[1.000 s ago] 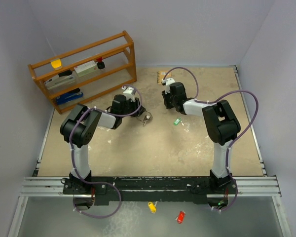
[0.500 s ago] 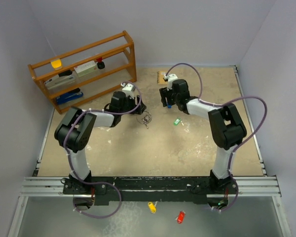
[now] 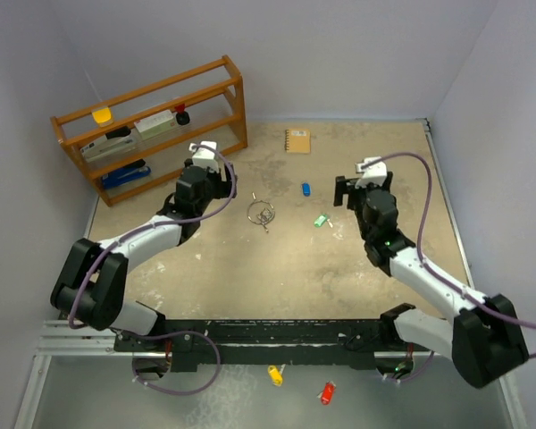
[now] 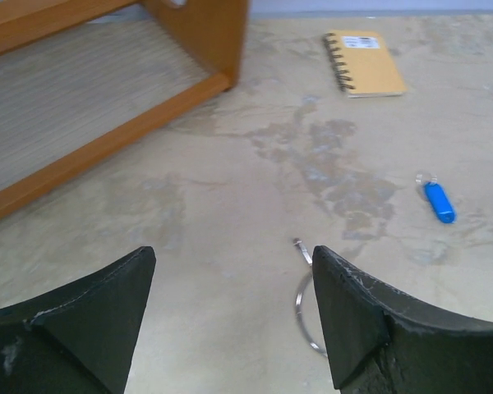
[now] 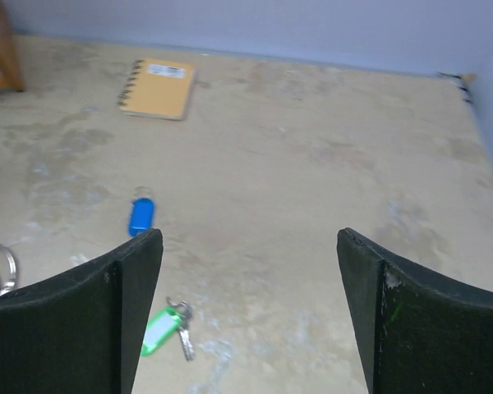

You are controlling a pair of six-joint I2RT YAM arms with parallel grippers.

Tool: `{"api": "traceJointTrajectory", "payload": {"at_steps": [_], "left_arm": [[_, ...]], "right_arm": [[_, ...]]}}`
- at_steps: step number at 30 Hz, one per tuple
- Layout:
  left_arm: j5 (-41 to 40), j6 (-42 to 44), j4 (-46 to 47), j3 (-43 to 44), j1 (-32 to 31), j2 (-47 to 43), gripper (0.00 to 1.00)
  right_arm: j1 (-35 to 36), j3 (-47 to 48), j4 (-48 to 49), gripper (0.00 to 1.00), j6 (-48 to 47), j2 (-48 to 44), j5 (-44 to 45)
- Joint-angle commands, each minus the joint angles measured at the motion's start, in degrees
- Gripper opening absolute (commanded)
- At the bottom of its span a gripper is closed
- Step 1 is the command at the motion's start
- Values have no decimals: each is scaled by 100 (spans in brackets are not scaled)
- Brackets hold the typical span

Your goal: Remove the keys from the keyring

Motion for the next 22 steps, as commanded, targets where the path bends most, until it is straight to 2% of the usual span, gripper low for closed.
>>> {"api": "traceJointTrajectory", "payload": {"at_steps": [1, 6, 13, 22], "left_arm": [[-1153, 160, 216, -482, 20, -629, 75], [-1798, 171, 216, -834, 21, -1191, 76], [-2321, 163, 463, -1549, 20, -1954, 77], [-2307, 310, 221, -1597, 24, -2075, 78]], "right_arm": [[-21, -677, 883, 89, -17, -937, 1178], [-22, -939, 802, 90, 8, -1454, 1474], [-21, -1236, 910, 91, -3, -1530, 1824], [-22, -1216, 885, 93, -51, -1473, 1941]]}}
